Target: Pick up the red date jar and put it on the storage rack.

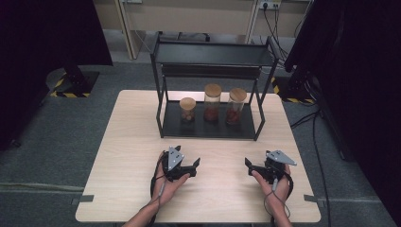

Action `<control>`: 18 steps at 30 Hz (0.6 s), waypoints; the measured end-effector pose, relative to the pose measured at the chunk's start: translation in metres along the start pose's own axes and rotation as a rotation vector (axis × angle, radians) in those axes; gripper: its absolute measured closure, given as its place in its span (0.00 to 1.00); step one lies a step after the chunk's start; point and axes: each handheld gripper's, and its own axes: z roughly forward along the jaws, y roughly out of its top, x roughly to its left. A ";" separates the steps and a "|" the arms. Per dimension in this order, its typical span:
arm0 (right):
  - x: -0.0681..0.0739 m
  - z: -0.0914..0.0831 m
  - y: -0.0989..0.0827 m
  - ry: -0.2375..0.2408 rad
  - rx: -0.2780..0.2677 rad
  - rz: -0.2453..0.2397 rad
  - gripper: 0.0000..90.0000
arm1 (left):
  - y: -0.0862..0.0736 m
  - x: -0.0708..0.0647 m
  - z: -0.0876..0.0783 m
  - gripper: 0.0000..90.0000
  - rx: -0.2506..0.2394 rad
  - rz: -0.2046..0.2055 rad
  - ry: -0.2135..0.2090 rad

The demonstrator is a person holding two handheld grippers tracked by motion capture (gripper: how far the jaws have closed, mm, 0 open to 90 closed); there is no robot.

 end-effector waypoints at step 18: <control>0.002 0.004 -0.007 -0.009 -0.002 -0.014 0.03 | 0.000 0.000 -0.001 0.10 -0.004 0.003 0.001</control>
